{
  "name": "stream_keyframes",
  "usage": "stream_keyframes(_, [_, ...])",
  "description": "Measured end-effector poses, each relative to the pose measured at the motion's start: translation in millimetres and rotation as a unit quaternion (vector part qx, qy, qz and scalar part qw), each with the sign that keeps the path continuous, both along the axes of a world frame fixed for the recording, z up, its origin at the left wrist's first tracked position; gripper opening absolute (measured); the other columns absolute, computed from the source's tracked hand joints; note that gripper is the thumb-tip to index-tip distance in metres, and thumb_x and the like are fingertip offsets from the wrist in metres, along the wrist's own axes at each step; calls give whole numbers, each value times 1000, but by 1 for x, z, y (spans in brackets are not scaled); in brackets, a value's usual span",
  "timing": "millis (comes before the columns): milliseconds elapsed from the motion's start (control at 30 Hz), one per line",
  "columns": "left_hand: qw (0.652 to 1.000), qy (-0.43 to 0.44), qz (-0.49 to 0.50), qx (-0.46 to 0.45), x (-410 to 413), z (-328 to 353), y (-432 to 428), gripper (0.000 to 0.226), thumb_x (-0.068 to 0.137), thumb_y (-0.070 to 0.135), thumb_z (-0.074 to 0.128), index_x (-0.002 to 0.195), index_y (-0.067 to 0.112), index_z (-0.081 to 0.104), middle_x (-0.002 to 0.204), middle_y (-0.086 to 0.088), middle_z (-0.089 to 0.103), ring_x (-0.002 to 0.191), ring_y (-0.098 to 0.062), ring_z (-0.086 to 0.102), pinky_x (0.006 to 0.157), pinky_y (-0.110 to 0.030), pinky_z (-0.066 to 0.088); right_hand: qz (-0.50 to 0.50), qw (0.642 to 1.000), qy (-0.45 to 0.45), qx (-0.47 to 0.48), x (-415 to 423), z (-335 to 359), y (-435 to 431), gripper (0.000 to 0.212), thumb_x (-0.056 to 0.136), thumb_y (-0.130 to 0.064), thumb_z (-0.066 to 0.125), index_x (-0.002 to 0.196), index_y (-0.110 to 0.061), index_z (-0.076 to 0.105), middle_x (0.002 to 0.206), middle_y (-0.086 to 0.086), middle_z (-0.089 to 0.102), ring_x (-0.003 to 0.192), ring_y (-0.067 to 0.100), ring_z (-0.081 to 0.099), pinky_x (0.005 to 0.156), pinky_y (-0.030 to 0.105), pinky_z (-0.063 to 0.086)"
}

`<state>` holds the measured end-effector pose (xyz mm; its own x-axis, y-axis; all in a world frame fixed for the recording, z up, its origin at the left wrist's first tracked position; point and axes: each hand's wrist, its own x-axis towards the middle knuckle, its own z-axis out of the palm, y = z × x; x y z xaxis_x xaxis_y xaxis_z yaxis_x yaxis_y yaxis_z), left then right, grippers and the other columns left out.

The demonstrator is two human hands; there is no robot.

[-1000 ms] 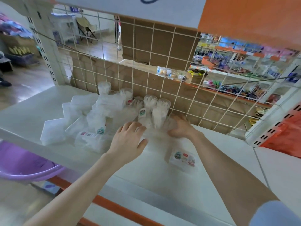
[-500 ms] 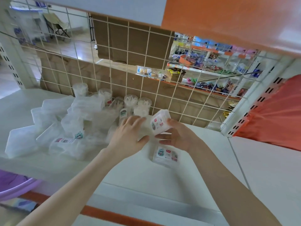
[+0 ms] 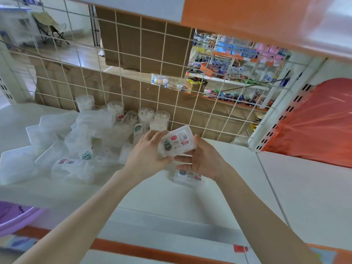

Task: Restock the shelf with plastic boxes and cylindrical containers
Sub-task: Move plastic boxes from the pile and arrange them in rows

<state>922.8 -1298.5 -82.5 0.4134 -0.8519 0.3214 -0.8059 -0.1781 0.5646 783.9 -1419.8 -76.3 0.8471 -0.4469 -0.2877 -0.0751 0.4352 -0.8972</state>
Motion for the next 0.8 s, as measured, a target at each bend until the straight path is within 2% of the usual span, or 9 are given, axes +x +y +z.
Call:
stream_keyframes(100, [1000,-5,1,9,2,-2,6,71,74,29,72,137,19,41,130,-3,44,113,-22,47,74,-19,29,-31,998,3,-53,-2,0,2,29,95,-31,40,104,-15,63,97,7,67,87,24,67,73,37,51])
stream_keyframes(233, [1000,6,-9,18,2,-7,11,71,73,24,73,137,15,42,133,-4,44,116,-23,47,80,-18,29,-98,991,21,-92,0,0,7,19,97,-11,42,110,-14,55,88,6,69,74,21,67,65,34,55])
stream_keyframes(300, [1000,16,-13,12,2,-9,13,71,72,23,73,136,14,44,133,-4,45,117,-22,46,84,-18,30,-118,986,35,-112,0,0,9,21,95,-4,45,114,-13,51,87,7,68,73,21,67,63,31,57])
stream_keyframes(467, [999,-14,-28,26,-6,-15,15,74,74,25,70,139,14,37,135,-6,40,121,-26,39,96,-32,35,-137,971,67,-186,-2,-3,18,23,93,-3,47,112,-15,53,95,7,67,83,22,67,67,31,57])
stream_keyframes(633, [998,-52,-23,34,-12,-22,18,74,76,30,69,139,13,34,133,-6,43,120,-26,38,93,-33,37,-140,958,86,-235,-3,-4,25,21,92,-8,51,109,-21,54,97,6,67,88,21,67,73,30,57])
stream_keyframes(700, [998,-48,-12,32,-12,-25,22,74,75,29,69,139,12,36,131,-7,45,118,-28,39,91,-34,38,-162,938,104,-288,-9,-9,23,24,92,-10,50,113,-20,54,96,-1,66,84,13,65,69,24,54])
stream_keyframes(800, [998,-42,9,40,-12,-33,29,74,74,30,71,137,11,38,129,-6,46,114,-28,42,84,-33,39,-144,865,168,-450,-27,-23,20,33,87,-11,57,119,-18,55,110,-5,58,95,4,55,75,1,39])
